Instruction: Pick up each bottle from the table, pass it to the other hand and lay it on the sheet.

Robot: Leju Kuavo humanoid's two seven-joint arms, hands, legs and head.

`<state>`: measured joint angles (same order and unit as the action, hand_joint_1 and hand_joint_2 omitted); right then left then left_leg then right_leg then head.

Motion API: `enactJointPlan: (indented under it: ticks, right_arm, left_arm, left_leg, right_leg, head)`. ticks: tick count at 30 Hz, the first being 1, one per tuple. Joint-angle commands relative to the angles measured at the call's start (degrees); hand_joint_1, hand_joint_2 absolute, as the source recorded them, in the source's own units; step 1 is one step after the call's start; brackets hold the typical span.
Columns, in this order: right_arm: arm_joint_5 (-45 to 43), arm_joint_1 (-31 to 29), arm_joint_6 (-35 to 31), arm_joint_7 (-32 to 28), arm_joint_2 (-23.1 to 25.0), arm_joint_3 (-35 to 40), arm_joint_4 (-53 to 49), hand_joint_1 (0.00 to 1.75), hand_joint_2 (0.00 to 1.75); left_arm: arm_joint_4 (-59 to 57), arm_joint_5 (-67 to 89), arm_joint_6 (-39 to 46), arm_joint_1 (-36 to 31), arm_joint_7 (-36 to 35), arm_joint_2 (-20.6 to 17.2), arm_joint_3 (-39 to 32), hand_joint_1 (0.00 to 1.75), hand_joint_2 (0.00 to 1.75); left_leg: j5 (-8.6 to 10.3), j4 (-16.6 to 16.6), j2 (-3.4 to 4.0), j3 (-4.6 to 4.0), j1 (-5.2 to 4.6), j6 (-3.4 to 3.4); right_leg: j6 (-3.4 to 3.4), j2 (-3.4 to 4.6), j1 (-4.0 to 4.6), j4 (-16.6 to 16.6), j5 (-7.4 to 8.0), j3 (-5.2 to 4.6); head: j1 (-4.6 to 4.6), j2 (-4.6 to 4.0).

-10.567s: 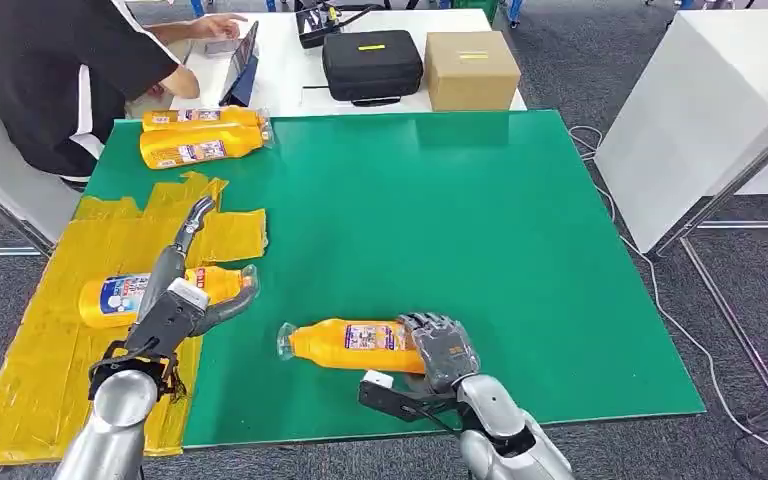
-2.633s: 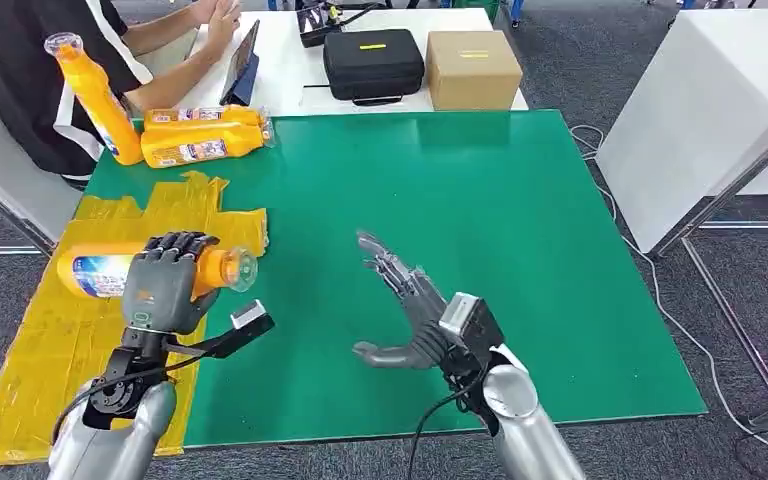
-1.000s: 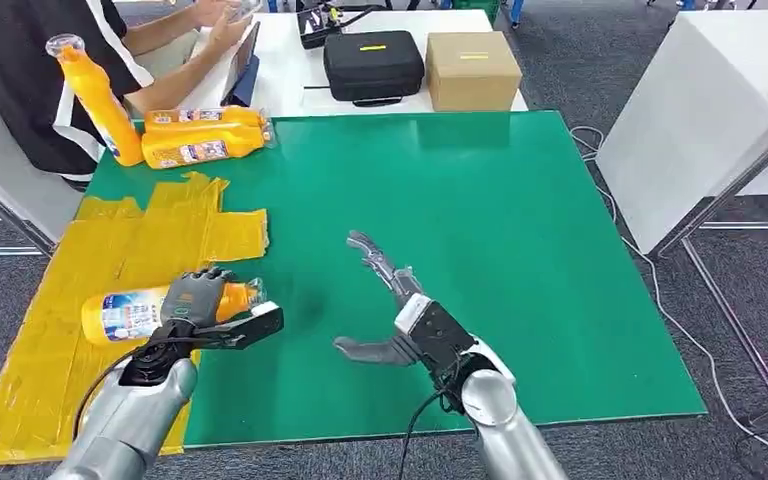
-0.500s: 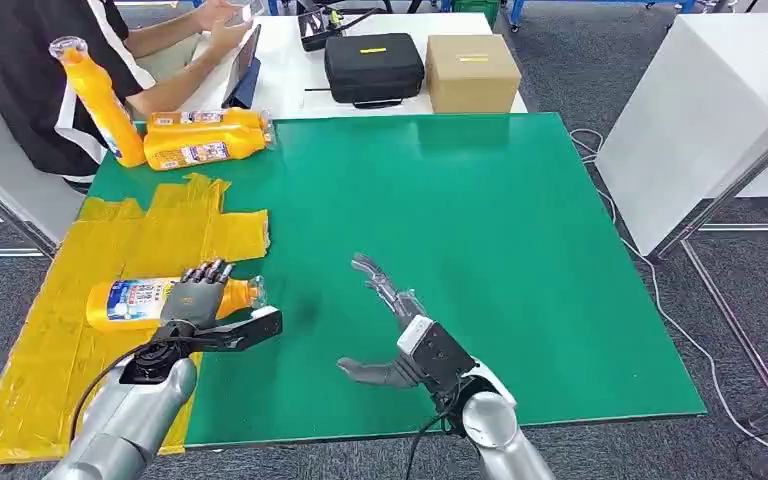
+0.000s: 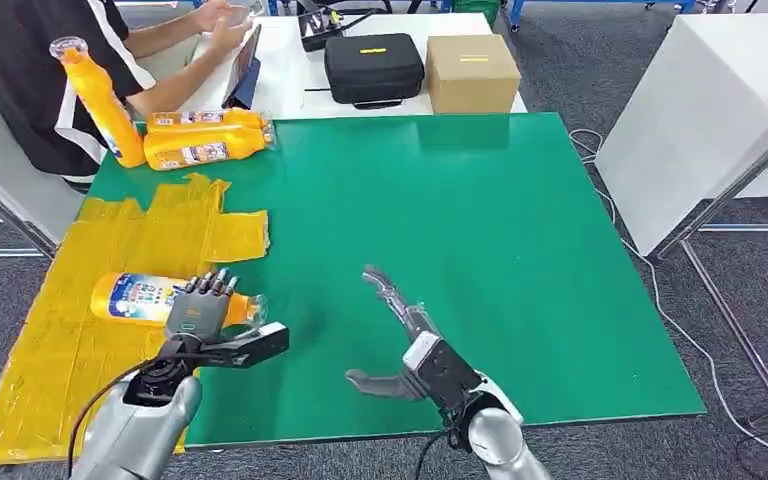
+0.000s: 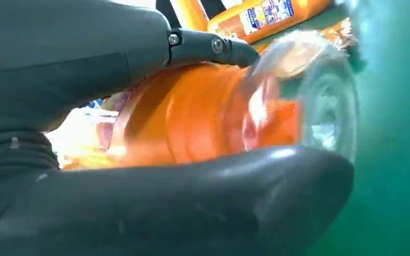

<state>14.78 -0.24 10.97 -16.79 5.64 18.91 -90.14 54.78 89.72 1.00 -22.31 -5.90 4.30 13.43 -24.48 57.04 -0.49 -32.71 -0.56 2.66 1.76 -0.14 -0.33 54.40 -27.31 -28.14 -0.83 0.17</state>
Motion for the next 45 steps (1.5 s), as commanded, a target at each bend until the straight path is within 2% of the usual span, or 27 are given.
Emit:
enactJointPlan:
  ticks: [1, 3, 10, 14, 17, 26, 30, 33, 36, 40, 45]
  right_arm:
    - [0.1, 1.91, -0.3, -0.09, -1.66, -2.09, -1.85, 0.0, 1.75]
    - [0.09, 2.24, -0.23, -0.1, -1.73, -2.32, -2.33, 0.0, 1.75]
    - [-0.22, 2.47, -0.5, 0.01, -1.45, -2.96, -2.38, 0.0, 1.75]
    - [0.09, 3.5, -2.55, -0.51, -1.2, -3.67, -3.94, 0.0, 1.75]
    - [1.0, 4.65, -5.58, -2.78, -1.33, -3.72, -5.47, 0.0, 1.75]
    - [1.03, 4.79, -5.66, -2.86, -1.38, -3.6, -5.57, 0.0, 1.75]
    - [2.0, 5.49, -10.31, -5.15, -1.05, -3.42, -6.86, 0.0, 1.75]
    - [5.5, 5.75, -17.51, -7.77, -0.91, -2.4, -8.13, 0.0, 1.75]
    - [1.8, 5.09, -18.09, -8.02, -2.63, -0.74, -7.07, 0.0, 1.75]
    - [-3.37, 5.58, -17.2, -9.59, -3.77, -0.58, -6.91, 0.0, 1.75]
    - [-1.77, 6.96, -18.48, -10.81, -5.17, 0.18, -10.05, 0.0, 1.75]
  left_arm:
    - [22.05, 0.09, -2.83, 7.65, -1.58, -3.85, 13.34, 0.0, 0.0]
    - [23.75, -0.31, -2.58, 8.12, -0.45, -3.68, 13.59, 0.0, 0.0]
    - [25.04, -3.31, -0.71, 8.85, 1.68, -3.66, 13.64, 0.0, 0.0]
    - [27.0, -13.84, 3.86, 10.02, 7.06, -2.74, 11.82, 0.0, 0.0]
    - [30.7, -28.9, 4.21, 12.14, 13.46, -2.87, 11.05, 0.0, 0.0]
    - [31.17, -29.12, 4.26, 12.41, 13.51, -3.23, 11.17, 0.0, 0.0]
    - [33.99, -44.27, 3.14, 14.57, 19.61, -2.24, 9.48, 0.0, 0.0]
    - [35.13, -53.11, 1.8, 16.61, 22.99, -1.47, 8.54, 0.0, 0.0]
    - [33.3, -63.35, -2.22, 17.76, 25.46, -0.63, 8.43, 0.0, 0.0]
    - [31.44, -74.57, -2.81, 18.9, 23.76, 1.73, 6.67, 0.0, 0.0]
    - [31.28, -84.49, -5.61, 20.01, 22.83, 1.28, 6.05, 0.0, 0.0]
  left_leg:
    - [-0.04, 0.01, -0.01, -0.02, 0.04, -0.13]
    - [-0.14, 0.06, 0.04, -0.04, 0.08, -0.29]
    - [-0.04, 0.01, 0.06, -0.21, 0.03, -0.13]
    - [-0.05, -0.02, 0.08, -0.14, 0.04, -0.2]
    - [-0.05, 0.01, 0.07, -0.21, 0.04, -0.14]
    - [-0.04, -0.01, 0.12, -0.18, 0.05, -0.17]
    - [-0.06, -0.02, 0.17, -0.17, 0.04, -0.18]
    - [-0.07, -0.01, 0.13, -0.2, 0.04, -0.14]
    - [-0.08, -0.04, 0.2, -0.14, 0.03, -0.14]
    - [-0.06, -0.06, 0.17, -0.13, 0.05, -0.13]
    - [-0.06, -0.05, 0.12, -0.15, 0.02, -0.15]
  right_leg:
    - [-0.03, -0.02, 0.03, -0.04, -0.03, 0.01]
    - [-0.06, 0.0, 0.05, -0.03, -0.1, 0.02]
    - [-0.04, 0.05, 0.03, -0.03, -0.01, -0.21]
    - [-0.06, 0.0, 0.02, -0.05, -0.04, -0.14]
    - [-0.03, 0.0, 0.01, -0.02, -0.04, -0.23]
    - [-0.05, 0.04, 0.04, -0.06, -0.02, -0.2]
    - [-0.05, 0.09, 0.03, -0.06, -0.02, -0.21]
    - [-0.04, 0.06, 0.02, -0.05, -0.04, -0.22]
    - [-0.03, 0.12, 0.02, -0.07, -0.03, -0.18]
    - [-0.03, 0.1, 0.04, -0.13, 0.0, -0.14]
    - [-0.04, 0.05, 0.01, -0.1, -0.03, -0.19]
  head:
    - [-0.02, 0.0]
    - [-0.02, 0.02]
    - [0.0, 0.0]
    - [-0.02, 0.0]
    - [-0.02, 0.0]
    - [-0.02, 0.0]
    - [0.0, 0.0]
    - [-0.02, 0.0]
    - [-0.02, 0.0]
    - [0.0, 0.0]
    - [0.0, 0.0]
